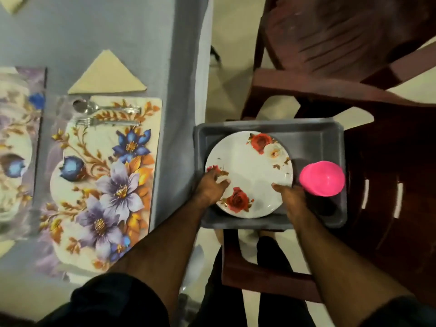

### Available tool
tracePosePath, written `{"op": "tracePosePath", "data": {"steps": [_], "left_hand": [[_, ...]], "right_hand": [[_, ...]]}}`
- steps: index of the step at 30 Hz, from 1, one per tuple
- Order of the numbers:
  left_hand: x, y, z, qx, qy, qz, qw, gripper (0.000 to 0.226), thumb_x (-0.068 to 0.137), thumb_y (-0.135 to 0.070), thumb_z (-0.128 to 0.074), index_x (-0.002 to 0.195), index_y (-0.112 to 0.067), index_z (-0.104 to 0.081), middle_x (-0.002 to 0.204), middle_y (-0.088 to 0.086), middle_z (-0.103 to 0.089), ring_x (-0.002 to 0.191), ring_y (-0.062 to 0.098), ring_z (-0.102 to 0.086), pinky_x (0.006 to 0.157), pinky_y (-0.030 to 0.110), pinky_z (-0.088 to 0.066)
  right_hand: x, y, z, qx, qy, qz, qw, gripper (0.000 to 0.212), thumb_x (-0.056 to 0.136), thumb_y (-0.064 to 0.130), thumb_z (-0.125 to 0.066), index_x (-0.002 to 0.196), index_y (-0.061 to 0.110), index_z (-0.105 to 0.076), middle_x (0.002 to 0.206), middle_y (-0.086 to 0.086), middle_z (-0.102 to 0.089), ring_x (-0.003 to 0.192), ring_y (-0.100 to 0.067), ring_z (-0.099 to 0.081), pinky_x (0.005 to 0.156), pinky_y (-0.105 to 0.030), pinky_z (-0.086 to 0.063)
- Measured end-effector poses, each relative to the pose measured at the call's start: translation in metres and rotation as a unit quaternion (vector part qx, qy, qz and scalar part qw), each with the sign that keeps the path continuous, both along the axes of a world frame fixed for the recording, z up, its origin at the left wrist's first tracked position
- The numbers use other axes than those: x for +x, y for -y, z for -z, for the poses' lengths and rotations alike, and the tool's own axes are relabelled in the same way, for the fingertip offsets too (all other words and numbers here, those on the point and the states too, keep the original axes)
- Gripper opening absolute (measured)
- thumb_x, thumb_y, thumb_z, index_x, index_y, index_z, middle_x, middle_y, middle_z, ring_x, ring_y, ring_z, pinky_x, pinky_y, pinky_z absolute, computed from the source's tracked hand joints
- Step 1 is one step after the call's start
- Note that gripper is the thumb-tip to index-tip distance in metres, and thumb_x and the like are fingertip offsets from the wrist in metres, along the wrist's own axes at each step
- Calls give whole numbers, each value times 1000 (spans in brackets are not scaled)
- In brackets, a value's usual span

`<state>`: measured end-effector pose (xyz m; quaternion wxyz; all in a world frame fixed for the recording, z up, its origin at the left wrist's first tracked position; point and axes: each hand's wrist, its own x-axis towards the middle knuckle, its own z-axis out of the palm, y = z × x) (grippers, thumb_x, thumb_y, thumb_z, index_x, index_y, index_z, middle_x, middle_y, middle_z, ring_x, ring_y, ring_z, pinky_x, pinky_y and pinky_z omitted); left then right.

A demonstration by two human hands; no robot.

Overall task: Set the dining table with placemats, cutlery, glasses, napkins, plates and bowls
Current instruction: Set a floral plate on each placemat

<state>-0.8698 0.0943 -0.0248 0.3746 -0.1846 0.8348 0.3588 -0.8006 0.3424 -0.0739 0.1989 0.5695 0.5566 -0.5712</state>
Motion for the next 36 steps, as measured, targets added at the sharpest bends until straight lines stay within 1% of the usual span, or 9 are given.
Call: {"op": "tracePosePath", "data": {"steps": [3, 8, 11, 16, 21, 24, 27, 32, 36], "left_hand": [[10, 6, 13, 2, 12, -22, 1000, 51, 95, -30, -76, 140, -10, -62, 134, 2, -65, 121, 22, -62, 101, 25, -47], [36, 10, 12, 6, 30, -56, 998, 32, 95, -32, -76, 119, -14, -66, 117, 3, -69, 108, 23, -66, 99, 36, -55], [44, 12, 3, 3, 33, -74, 997, 30, 94, -32, -77, 117, -14, -70, 116, 3, -73, 108, 23, -68, 99, 36, -56], [42, 11, -29, -17, 24, -98, 995, 31, 94, -32, -76, 117, -12, -71, 116, 3, -74, 106, 23, -70, 94, 31, -55], [37, 4, -88, -120, -2, -97, 988, 45, 93, -49, -72, 121, -15, -68, 122, 9, -73, 110, 32, -69, 92, 34, -55], [40, 3, -125, -145, -4, -143, 979, 72, 85, -71, -65, 133, -17, -63, 130, 9, -70, 119, 35, -67, 99, 44, -57], [49, 6, -162, -3, 43, -288, 957, 87, 65, -77, -71, 127, -16, -71, 120, 8, -77, 105, 33, -74, 95, 51, -61], [73, 8, -280, 329, -2, -414, 848, 42, 95, -33, -74, 129, -8, -73, 128, 20, -72, 118, 41, -70, 112, 61, -47], [97, 26, -354, 432, -77, -478, 761, 44, 105, -41, -56, 130, -9, -73, 133, 21, -70, 123, 39, -67, 109, 55, -49]], "right_hand": [[13, 5, 46, 22, 4, -1, 1000, 91, 33, 36, -96, 118, 11, -73, 107, 0, -78, 95, -26, -75, 90, -49, -62], [18, 13, 27, 31, -6, -7, 999, 61, 68, 17, -96, 123, 9, -71, 119, -6, -75, 103, -27, -72, 89, -44, -60], [23, 6, 12, -16, -13, -28, 999, 44, 85, 14, -86, 124, 4, -69, 117, -9, -73, 99, -27, -69, 68, -31, -54], [23, -10, -23, -75, -54, -34, 995, 44, 83, 11, -86, 125, 13, -71, 118, -3, -77, 108, -27, -72, 96, -48, -58], [33, -33, -86, -98, -111, -26, 989, 49, 71, 12, -92, 117, 12, -74, 114, -8, -78, 107, -31, -74, 101, -56, -56], [38, -47, -145, -125, -151, -43, 980, 69, 60, 25, -97, 123, 10, -72, 117, -8, -78, 111, -30, -73, 102, -55, -55], [36, -56, -208, -158, -183, -56, 969, 65, 62, 19, -97, 121, 7, -72, 114, -10, -78, 110, -30, -73, 98, -53, -58], [10, -51, -295, -200, -236, -131, 942, 68, 58, 24, -100, 118, 4, -73, 117, -13, -77, 113, -35, -72, 103, -50, -55], [-14, -25, -350, -224, -280, -208, 910, 83, 48, 31, -104, 121, 5, -72, 119, -13, -76, 111, -34, -73, 105, -54, -52]]}}
